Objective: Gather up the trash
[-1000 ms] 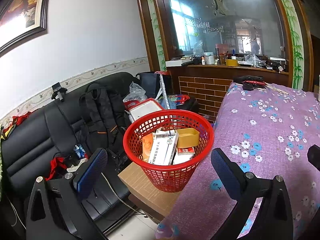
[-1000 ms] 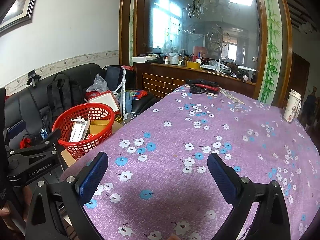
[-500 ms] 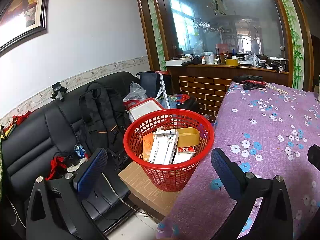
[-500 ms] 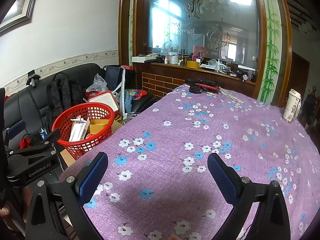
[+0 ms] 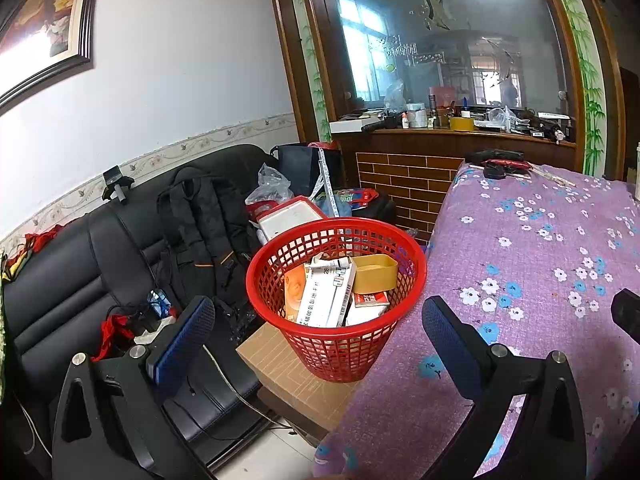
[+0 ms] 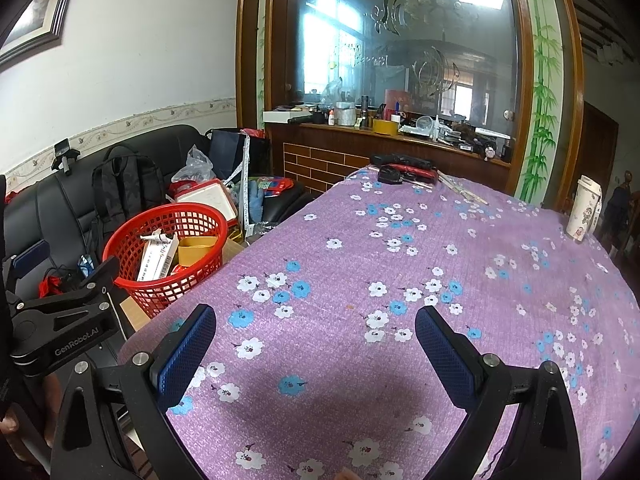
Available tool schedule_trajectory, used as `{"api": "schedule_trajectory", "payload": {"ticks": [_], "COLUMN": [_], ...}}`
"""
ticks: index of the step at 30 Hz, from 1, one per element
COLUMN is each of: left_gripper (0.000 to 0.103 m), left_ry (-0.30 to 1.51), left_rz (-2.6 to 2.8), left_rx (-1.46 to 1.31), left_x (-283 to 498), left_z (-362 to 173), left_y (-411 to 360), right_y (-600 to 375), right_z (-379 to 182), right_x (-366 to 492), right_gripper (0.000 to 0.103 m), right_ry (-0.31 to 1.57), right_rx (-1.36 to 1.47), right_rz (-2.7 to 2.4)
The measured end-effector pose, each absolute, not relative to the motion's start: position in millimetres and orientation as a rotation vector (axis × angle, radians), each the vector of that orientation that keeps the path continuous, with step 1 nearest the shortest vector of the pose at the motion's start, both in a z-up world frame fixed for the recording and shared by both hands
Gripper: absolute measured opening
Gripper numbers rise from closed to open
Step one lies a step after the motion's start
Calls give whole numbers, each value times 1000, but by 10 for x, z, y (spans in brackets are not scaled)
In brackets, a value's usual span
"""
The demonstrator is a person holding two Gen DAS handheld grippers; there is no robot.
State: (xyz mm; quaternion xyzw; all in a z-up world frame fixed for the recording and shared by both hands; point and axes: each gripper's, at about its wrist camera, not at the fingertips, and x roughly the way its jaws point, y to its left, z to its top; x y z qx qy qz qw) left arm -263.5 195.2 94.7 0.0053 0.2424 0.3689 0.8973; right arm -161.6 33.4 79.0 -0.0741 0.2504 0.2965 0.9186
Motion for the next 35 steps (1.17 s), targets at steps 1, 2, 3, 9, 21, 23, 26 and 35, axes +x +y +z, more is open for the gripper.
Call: {"api": "schedule_trajectory", "payload": {"ticks": [1,2,3,9,21,23,26,35], "left_gripper": [103,103,103,103,103,103,103,103], "left_ry": [504,505,506,508,524,527,535,768], "left_rz": [761,759,756,751,706,692,655,324], "left_rx": [9,10,9,14,29,37,55,25], "left_x": [-2635,-2642,-2645,-2665,-2542,-2489,-2368,-1339], "left_z": [944,944,944,950,966,970,990,825], "left_y": [1957,1962,1961,1967,1928,1894,1817,1300], "right_y": [328,330,327,320,248,219,100,-797], "right_z": [788,789,789,779,759,763,760,495], "right_x": [-1615,-1614,-1613,-1611,-1549,-1522,-1431,-538], "right_gripper": [101,101,101,101,101,101,101,103], "right_ry": [516,516,516,517,528,531,546,778], "right_rx": [-152,-152,-152,-152,-143,-135,-120,-14], "right_rz": [610,610,609,606,587,577,552,237]}}
